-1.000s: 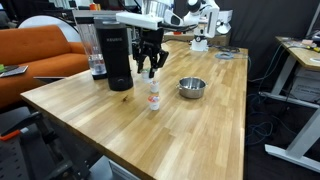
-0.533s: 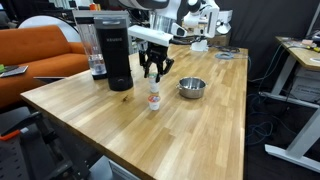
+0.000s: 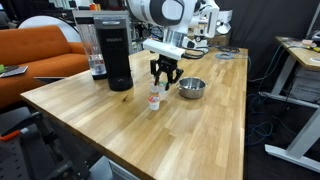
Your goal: Take the coffee pot out of the pot and put it on the table then open and close the coffee machine chamber
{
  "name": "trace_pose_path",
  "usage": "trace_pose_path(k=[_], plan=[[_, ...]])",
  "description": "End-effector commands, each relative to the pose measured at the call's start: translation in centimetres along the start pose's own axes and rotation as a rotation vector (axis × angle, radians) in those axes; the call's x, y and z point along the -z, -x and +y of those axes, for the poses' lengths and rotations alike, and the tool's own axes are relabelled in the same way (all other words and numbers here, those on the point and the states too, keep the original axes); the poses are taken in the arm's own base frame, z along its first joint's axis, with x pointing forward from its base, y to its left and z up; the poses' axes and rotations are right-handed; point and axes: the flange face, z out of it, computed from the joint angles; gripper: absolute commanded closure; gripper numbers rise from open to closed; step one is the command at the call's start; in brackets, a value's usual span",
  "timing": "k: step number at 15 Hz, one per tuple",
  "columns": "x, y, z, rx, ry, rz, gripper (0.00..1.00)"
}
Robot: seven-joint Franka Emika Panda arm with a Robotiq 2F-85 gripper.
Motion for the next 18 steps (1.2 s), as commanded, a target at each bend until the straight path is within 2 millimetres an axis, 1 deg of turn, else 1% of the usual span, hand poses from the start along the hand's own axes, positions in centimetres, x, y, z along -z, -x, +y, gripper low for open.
trace_pose_path(k=[1,3,4,5,6,8,10,11,13,15,16,18], plan=[[-0.3,-0.6,0.5,0.003,-0.022,-0.011,0.66],[-0.5,-0.6,0.6,0.002,-0.019,-0.018,0.65],[-0.5,-0.5,0.8,0.000,-0.016,-0.023,0.57],[-0.5,-0.3,1.0,-0.004,-0.014,-0.028,0.45],[-0.4,-0.1,1.2,-0.019,-0.006,-0.040,0.22],[-0.2,0.5,1.9,-0.038,0.001,-0.045,0.18],[0.1,1.0,2.7,-0.052,0.008,-0.049,0.05],[0.2,1.3,3.1,-0.055,0.011,-0.053,0.01],[0.4,1.6,3.4,-0.056,0.019,-0.060,0.00],[1.2,1.7,3.0,-0.044,0.030,-0.053,0.00],[1.8,1.7,2.6,-0.034,0.037,-0.045,0.00],[3.8,1.9,1.3,0.010,0.045,-0.020,0.00]])
